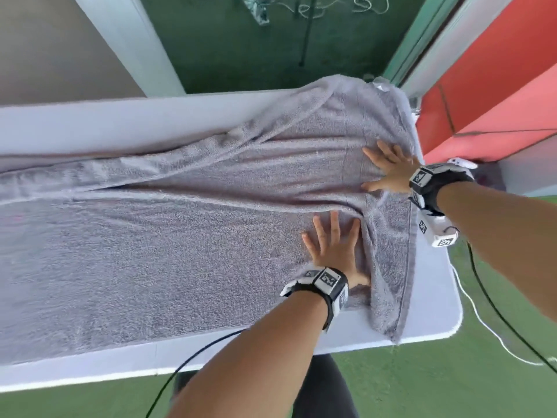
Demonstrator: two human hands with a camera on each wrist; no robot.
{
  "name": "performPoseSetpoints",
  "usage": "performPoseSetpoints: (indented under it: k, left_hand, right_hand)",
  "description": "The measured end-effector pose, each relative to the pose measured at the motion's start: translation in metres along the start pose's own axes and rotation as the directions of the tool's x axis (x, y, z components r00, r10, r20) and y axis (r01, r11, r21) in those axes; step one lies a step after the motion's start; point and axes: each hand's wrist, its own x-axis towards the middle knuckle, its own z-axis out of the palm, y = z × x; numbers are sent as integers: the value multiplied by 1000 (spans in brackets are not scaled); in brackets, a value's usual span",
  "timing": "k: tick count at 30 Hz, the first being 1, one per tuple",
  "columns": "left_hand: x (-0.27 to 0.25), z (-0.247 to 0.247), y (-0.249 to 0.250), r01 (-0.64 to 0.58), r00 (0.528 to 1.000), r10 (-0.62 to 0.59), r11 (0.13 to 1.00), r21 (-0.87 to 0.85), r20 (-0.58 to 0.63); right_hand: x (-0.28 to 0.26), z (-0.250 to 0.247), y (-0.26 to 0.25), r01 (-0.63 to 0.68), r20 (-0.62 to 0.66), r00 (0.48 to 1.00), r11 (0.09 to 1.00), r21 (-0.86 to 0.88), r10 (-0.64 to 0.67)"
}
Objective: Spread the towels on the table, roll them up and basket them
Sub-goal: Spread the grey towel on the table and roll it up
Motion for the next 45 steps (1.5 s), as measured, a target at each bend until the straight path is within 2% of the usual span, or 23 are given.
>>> performPoseSetpoints:
  k: [2, 4, 6, 8, 11, 15, 17, 20, 24, 30, 34, 40, 45]
  left_hand:
    - [0, -6, 14, -38, 999, 40, 994, -105, 18]
    - [-13, -16, 6, -96, 995, 88, 974, -206, -51]
    - [-40, -26, -21, -155, 981, 112, 943, -293, -158]
    - [-75, -35, -62, -162, 963, 96, 953, -256, -252]
    - [-131, -33, -141, -62, 935, -5, 982, -179, -355]
    - [-198, -16, -242, 62, 912, -112, 989, -136, -396]
    - [-222, -5, -276, 78, 903, -112, 992, -99, -415]
    - [-246, 2, -305, 76, 889, -85, 996, -39, -451]
    - [-263, 11, -323, 28, 881, -21, 1000, 8, -473]
    - [-260, 13, -325, -23, 837, 29, 1000, 17, -547]
    - [-256, 10, -322, -19, 808, 39, 999, 40, -588]
    - [-253, 2, -320, 2, 827, 24, 999, 45, -561]
    - [-265, -4, -316, 19, 832, -18, 1000, -5, -555]
  right_hand:
    - [-6, 3, 7, -37, -64, 997, 999, 33, 39]
    - [-24, 8, -7, -12, -224, 974, 990, 137, 43]
    - [-53, 26, -31, 96, -383, 923, 939, 329, 40]
    - [-86, 54, -57, 199, -477, 879, 896, 398, 16]
    - [-136, 107, -90, 274, -461, 886, 849, 451, -40]
    - [-189, 183, -102, 242, -449, 891, 904, 351, -64]
    - [-202, 210, -100, 194, -450, 892, 926, 325, -28]
    - [-210, 219, -99, 164, -478, 878, 933, 321, 10]
    - [-210, 217, -102, 151, -496, 868, 937, 316, 28]
    - [-211, 209, -106, 112, -495, 867, 944, 309, 59]
    - [-212, 209, -111, 80, -449, 892, 955, 285, 60]
    - [-219, 205, -117, 55, -413, 908, 955, 292, 74]
    - [-244, 207, -116, 57, -447, 888, 942, 331, 104]
